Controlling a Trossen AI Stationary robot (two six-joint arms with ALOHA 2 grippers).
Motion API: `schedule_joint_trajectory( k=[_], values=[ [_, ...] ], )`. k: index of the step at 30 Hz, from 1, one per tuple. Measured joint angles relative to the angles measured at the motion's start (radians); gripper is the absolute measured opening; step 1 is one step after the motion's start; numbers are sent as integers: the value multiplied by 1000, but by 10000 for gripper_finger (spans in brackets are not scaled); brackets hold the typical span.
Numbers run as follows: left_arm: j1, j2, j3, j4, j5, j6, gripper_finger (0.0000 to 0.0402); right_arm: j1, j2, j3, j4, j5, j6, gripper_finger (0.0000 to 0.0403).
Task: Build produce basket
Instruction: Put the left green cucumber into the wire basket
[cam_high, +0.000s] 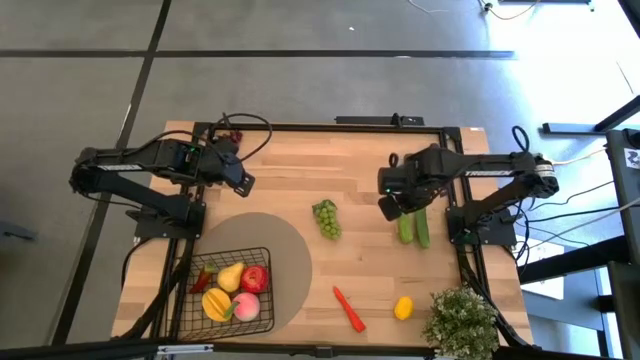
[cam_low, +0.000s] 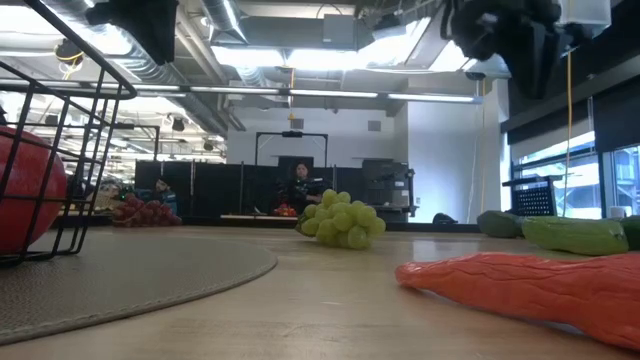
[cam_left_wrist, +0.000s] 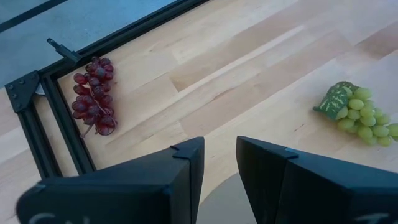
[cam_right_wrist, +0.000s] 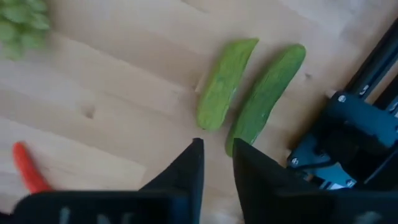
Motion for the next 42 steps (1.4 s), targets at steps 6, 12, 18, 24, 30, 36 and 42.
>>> schedule_joint_trajectory(
  k=[6,12,18,24,30,36,42],
  values=[
    [0,0,0,0,0,2,84,-63,1,-134,136,-9,-30,98],
    [0,0,0,0,0,1,84,-137,1,-295,299,-68,-91,98],
    [0,0,0,0,0,-1,84,-198,1,-410,349,-62,-47,98],
    [1,0,0,0,0,-1,84,-246,1,-458,451,-61,-49,98],
    [1,0,0,0,0,-1,84,-264,1,-458,464,-65,-51,98],
    [1,0,0,0,0,-1,84,-264,1,-458,501,-68,-105,72],
    [1,0,0,0,0,0,84,-265,1,-457,576,-79,-133,21]
  ],
)
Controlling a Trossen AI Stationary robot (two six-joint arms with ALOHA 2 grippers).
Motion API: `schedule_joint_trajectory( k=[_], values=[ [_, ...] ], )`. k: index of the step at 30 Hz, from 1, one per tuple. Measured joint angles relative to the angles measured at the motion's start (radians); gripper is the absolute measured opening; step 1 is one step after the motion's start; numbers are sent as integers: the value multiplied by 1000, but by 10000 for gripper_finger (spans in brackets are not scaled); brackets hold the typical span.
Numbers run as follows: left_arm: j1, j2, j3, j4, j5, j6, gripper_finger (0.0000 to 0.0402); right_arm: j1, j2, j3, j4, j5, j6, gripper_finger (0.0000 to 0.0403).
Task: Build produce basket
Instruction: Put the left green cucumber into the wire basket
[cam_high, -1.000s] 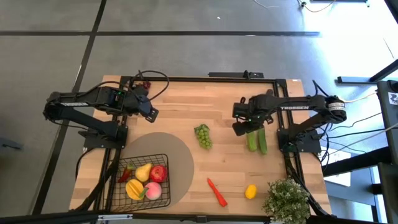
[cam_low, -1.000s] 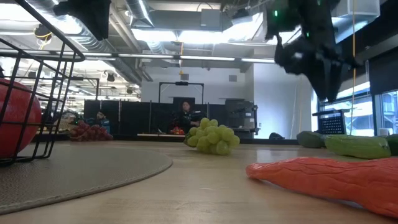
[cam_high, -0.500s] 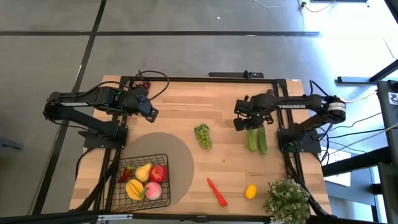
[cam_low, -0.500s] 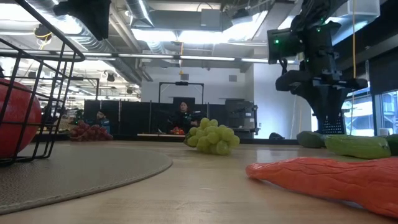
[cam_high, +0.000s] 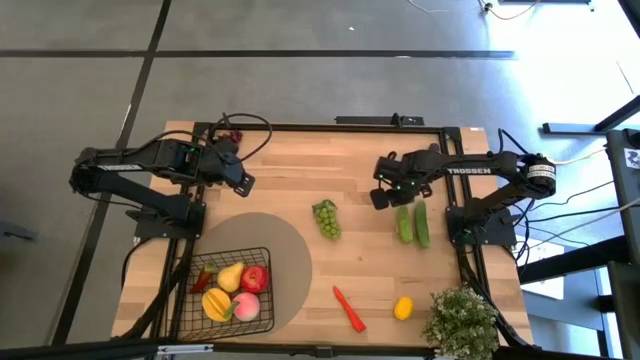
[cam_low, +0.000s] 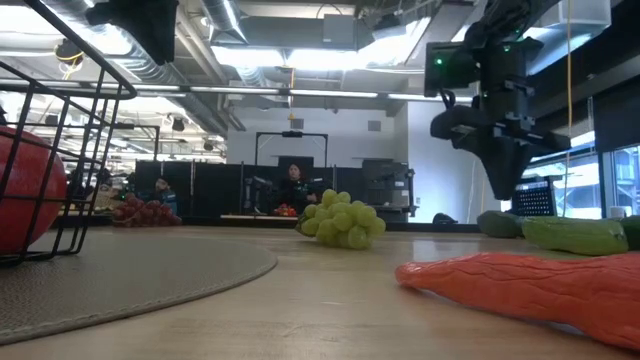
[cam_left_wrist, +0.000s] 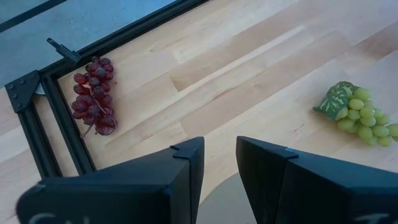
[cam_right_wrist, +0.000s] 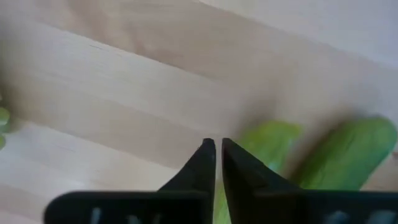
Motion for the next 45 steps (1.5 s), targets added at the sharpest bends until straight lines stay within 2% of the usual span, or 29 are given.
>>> schedule_joint_trajectory(
  k=[5,10,18,22,25,33,45],
  values=[
    [0,0,0,0,0,0,84,-9,0,0,47,10,-116,20],
    [0,0,0,0,0,0,84,-11,0,0,109,-9,-164,54],
    [0,0,0,0,-1,1,84,-11,2,0,115,46,-132,139],
    [0,0,0,-1,-1,1,84,-17,13,2,63,45,8,164],
    [0,0,0,-1,-1,4,84,-18,18,2,-2,41,104,170],
    [0,0,0,-1,-1,29,84,-17,21,2,-72,35,224,171],
    [0,0,0,-2,-1,28,84,24,23,2,-125,42,299,171]
  ],
)
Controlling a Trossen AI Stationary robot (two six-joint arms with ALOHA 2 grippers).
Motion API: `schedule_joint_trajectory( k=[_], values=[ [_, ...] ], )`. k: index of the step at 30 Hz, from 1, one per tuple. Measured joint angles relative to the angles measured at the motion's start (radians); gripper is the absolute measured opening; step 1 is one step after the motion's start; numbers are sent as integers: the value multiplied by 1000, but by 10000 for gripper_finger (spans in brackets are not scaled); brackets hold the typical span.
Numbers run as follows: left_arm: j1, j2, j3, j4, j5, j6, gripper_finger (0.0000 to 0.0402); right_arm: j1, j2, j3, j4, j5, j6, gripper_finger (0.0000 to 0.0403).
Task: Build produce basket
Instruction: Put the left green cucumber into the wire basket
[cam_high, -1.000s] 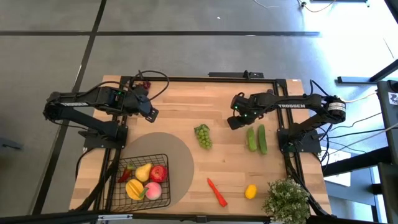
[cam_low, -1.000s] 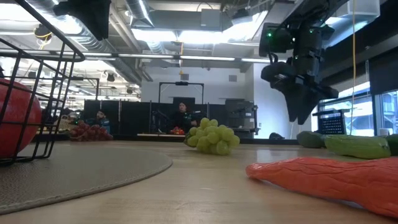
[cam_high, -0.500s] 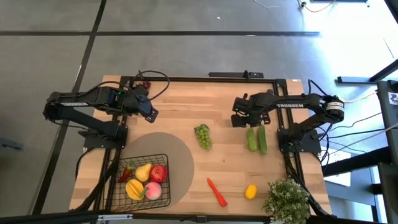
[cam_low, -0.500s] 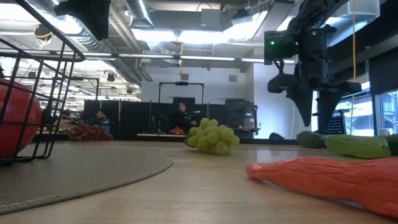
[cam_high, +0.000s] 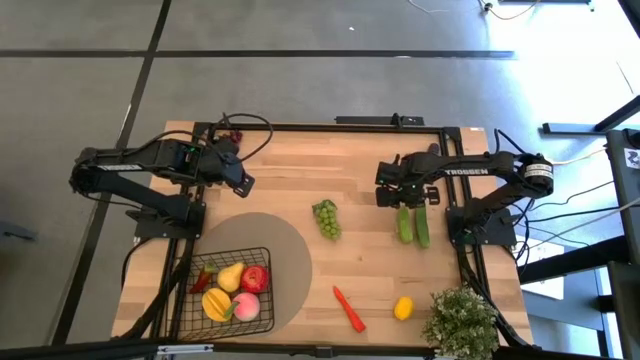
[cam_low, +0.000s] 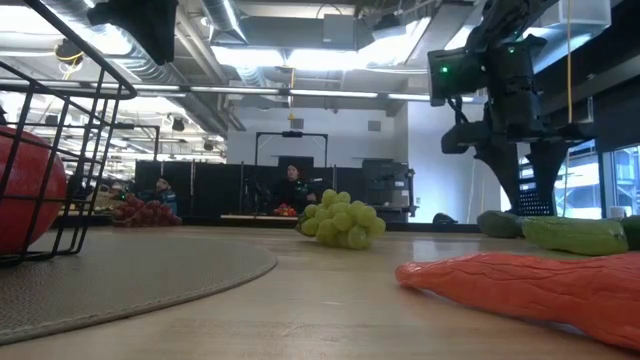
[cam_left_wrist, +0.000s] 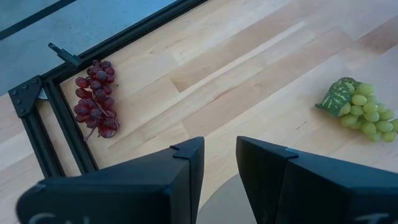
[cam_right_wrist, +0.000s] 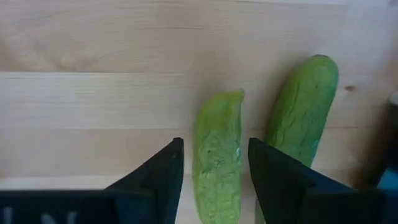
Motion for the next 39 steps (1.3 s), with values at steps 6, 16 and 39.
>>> schedule_joint_trajectory(
  k=[6,16,39],
  values=[
    [0,0,0,-1,0,-1,84,0,44,-1,-7,4,41,171],
    [0,0,0,-2,0,-2,84,1,139,-1,9,0,22,171],
    [0,0,0,-2,0,-3,84,1,245,1,106,-49,-161,91]
  ],
)
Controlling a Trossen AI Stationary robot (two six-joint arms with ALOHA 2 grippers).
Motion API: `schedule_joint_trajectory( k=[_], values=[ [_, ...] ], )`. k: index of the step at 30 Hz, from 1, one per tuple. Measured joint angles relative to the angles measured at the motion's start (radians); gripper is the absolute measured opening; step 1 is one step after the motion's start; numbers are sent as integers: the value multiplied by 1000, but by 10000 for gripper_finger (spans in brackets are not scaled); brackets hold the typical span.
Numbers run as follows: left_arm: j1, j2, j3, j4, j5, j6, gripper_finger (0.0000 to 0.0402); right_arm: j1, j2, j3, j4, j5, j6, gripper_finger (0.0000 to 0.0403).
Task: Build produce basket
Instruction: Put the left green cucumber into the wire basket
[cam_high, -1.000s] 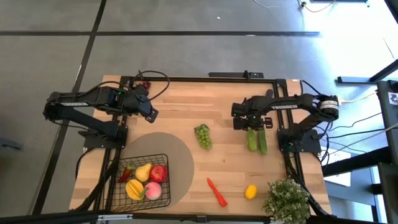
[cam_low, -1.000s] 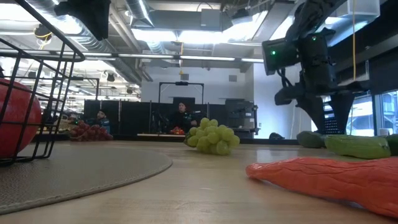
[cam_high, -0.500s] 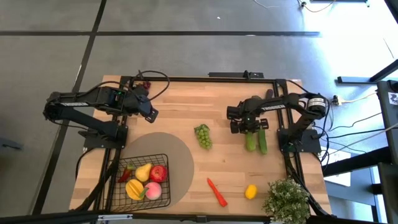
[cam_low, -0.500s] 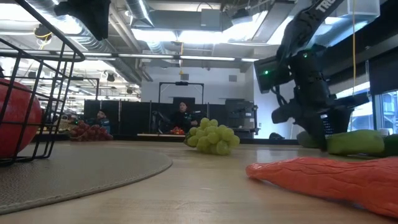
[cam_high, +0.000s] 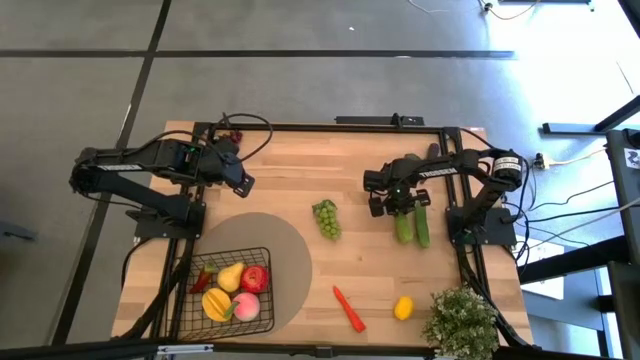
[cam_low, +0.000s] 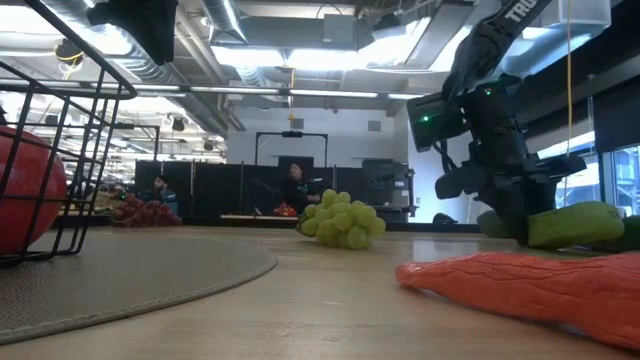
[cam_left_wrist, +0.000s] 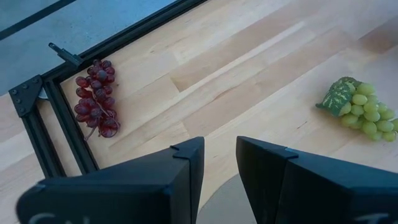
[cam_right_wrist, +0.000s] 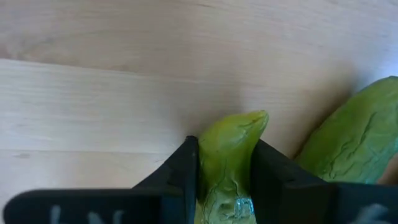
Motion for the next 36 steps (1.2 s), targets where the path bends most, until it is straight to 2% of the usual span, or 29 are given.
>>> schedule_joint_trajectory(
  k=[8,19,29,36],
  values=[
    [0,0,0,0,0,0,84,0,2,7,4,-3,-36,90],
    [0,0,0,0,0,0,84,0,6,142,15,9,-133,88],
    [0,0,0,0,0,-1,84,0,4,342,-74,67,-217,88],
    [0,0,0,0,0,-1,84,20,3,545,-107,151,-273,88]
  ],
)
